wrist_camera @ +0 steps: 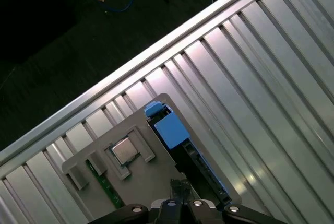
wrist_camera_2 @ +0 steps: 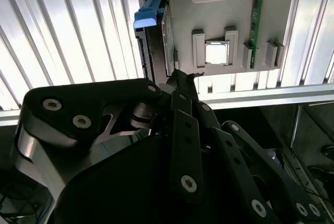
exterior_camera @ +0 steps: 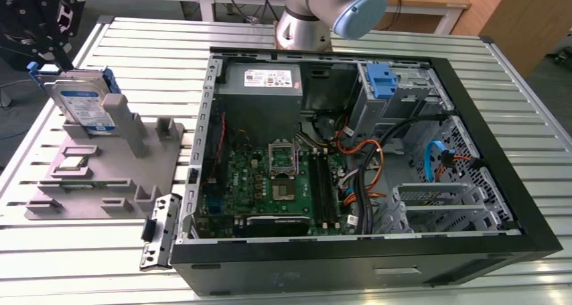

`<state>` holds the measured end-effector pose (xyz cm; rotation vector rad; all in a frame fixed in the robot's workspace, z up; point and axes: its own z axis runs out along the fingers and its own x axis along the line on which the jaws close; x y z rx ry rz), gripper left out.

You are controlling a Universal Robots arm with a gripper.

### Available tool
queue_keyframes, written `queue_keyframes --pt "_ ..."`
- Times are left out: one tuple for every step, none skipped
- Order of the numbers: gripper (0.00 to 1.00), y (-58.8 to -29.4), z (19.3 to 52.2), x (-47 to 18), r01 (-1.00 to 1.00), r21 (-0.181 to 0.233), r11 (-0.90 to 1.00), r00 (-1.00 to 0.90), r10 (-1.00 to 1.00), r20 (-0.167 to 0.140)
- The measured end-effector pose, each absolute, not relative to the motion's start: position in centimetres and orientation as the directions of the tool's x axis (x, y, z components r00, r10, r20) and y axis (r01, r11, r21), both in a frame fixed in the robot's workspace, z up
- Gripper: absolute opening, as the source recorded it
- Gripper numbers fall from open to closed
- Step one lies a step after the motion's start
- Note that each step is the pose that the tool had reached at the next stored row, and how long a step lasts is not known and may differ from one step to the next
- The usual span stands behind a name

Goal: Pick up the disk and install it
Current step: 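Pick up the disk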

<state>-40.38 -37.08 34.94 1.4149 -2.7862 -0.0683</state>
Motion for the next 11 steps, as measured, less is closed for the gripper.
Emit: queue_keyframes --pt "0.11 -37.08 34.94 -40.38 -0.811 0.046 0.584 -0.585 -0.811 -0.006" --pt "0.11 -37.08 34.94 -40.38 -0.817 0.046 0.575 -0.576 -0.818 -0.006" --pt "0.11 -37.08 34.94 -40.38 -0.827 0.046 0.561 -0.562 -0.827 -0.006" --pt "0.11 -37.08 34.94 -40.38 -0.836 0.046 0.546 -0.547 -0.837 -0.006" --pt "0.11 -37.08 34.93 -40.38 -0.846 0.046 0.531 -0.532 -0.847 -0.006" --pt "0.11 -37.08 34.93 -40.38 -0.856 0.046 0.516 -0.516 -0.856 -0.006" --pt "0.11 -37.08 34.93 -40.38 -0.865 0.046 0.5 -0.501 -0.866 -0.006" --pt "0.11 -37.08 34.93 -40.38 -0.874 0.046 0.484 -0.485 -0.874 -0.006" --pt "0.11 -37.08 34.93 -40.38 -0.882 0.046 0.469 -0.469 -0.883 -0.006" --pt "0.11 -37.08 34.92 -40.38 -0.891 0.046 0.452 -0.452 -0.892 -0.006" --pt "0.11 -37.08 34.93 -40.38 -0.896 0.046 0.443 -0.443 -0.896 -0.006"
